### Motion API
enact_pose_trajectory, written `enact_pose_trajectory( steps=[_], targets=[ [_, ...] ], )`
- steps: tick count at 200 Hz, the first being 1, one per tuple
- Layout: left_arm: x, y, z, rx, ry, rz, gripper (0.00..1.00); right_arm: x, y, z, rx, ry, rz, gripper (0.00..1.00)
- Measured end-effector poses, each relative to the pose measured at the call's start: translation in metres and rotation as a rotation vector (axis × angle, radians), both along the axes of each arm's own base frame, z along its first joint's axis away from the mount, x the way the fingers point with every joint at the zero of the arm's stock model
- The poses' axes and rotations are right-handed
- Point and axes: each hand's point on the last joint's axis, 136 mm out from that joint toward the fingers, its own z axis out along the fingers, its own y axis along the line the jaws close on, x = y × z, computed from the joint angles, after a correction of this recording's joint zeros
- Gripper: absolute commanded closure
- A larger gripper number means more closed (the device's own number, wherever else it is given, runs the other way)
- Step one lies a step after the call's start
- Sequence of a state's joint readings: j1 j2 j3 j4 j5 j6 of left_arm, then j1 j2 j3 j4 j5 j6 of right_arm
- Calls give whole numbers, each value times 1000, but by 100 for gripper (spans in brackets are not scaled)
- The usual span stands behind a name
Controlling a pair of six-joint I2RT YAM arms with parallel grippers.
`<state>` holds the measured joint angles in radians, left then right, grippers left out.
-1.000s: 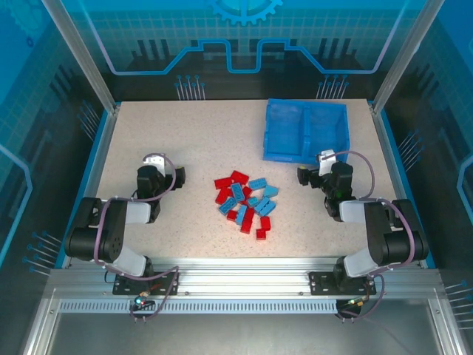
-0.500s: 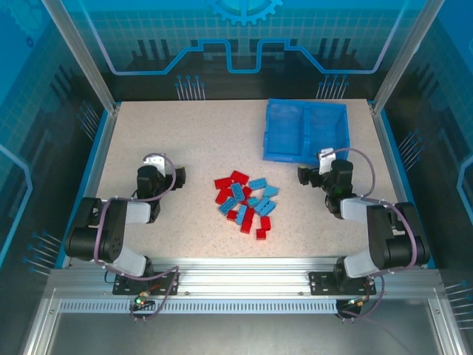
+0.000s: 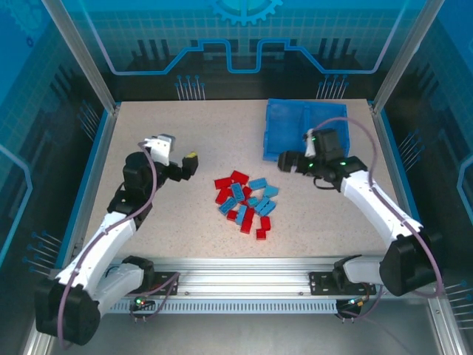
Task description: Sort the legos into containers by color
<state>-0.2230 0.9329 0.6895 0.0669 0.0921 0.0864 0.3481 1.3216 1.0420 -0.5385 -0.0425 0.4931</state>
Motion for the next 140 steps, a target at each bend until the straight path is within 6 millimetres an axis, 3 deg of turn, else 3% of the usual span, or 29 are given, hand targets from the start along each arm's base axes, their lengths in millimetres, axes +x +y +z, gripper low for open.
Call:
enact_pose_trajectory(
  steps=[21, 45, 84, 111, 140],
  targets=[
    [-32, -46, 6, 108, 22, -253, 1, -31, 36, -30, -47, 123, 115, 0],
    [-80, -80, -20, 244, 69, -535, 1, -57, 71, -45, -90, 141, 256, 3],
    [-125, -86, -68, 339, 125, -740, 1, -69, 97, -84, -193, 193, 385, 11],
    [-132, -87, -79, 354, 131, -784, 1, -70, 105, -109, -284, 205, 431, 25],
    [-134, -87, -84, 360, 127, -800, 1, -62, 110, -117, -337, 177, 447, 38]
  ],
)
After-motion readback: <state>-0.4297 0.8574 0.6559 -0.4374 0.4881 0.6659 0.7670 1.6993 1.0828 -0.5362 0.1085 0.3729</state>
